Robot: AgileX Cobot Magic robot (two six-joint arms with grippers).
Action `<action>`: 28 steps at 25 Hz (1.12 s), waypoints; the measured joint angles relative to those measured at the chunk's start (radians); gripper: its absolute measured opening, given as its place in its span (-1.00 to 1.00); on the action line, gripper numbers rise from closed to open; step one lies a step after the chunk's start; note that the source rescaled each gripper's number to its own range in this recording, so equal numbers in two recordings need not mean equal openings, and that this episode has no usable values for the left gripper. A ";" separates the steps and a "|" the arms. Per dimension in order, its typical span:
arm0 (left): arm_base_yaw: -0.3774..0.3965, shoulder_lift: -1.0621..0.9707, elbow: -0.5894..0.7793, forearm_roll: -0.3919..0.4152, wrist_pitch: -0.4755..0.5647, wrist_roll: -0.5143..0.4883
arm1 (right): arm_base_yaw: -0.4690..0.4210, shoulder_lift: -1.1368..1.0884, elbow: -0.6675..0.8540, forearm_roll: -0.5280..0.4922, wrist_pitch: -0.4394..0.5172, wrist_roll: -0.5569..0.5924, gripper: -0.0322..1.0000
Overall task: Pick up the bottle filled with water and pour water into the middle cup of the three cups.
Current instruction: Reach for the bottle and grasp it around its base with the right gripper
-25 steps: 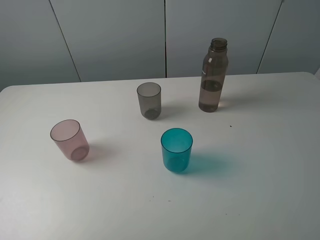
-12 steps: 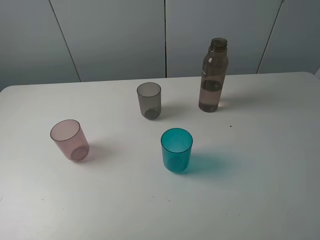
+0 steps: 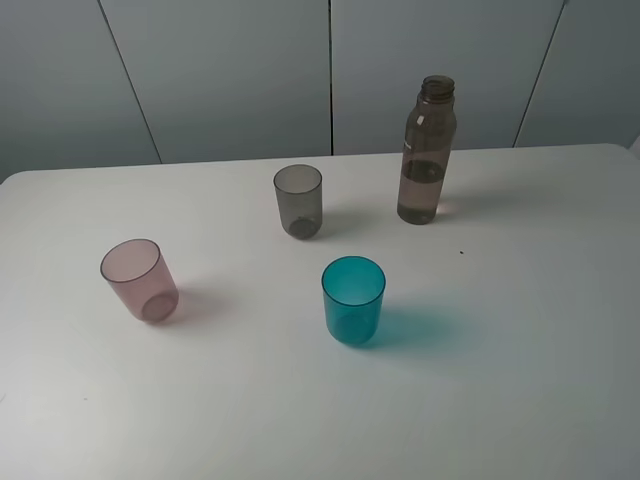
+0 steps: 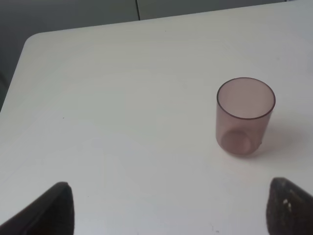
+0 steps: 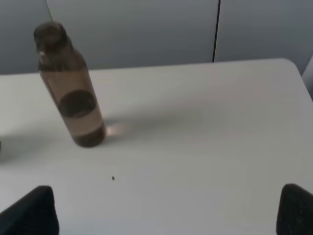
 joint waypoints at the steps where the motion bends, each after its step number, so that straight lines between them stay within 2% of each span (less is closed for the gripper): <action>1: 0.000 0.000 0.000 0.000 0.000 0.000 | 0.000 0.040 -0.010 0.008 -0.039 0.000 1.00; 5: 0.000 0.000 0.000 0.000 0.000 0.000 | 0.000 0.184 -0.019 0.075 -0.173 0.002 1.00; 10: 0.000 0.000 0.000 0.000 0.000 0.000 | 0.004 0.366 -0.019 0.109 -0.262 0.002 1.00; 18: 0.000 0.000 0.000 0.000 0.000 0.000 | 0.193 0.585 -0.019 0.120 -0.416 -0.016 1.00; 24: 0.000 0.000 0.000 0.000 0.000 0.000 | 0.204 0.759 -0.019 0.140 -0.487 -0.020 1.00; 28: 0.000 0.000 0.000 0.000 0.000 0.000 | 0.208 0.851 0.001 0.145 -0.582 -0.017 1.00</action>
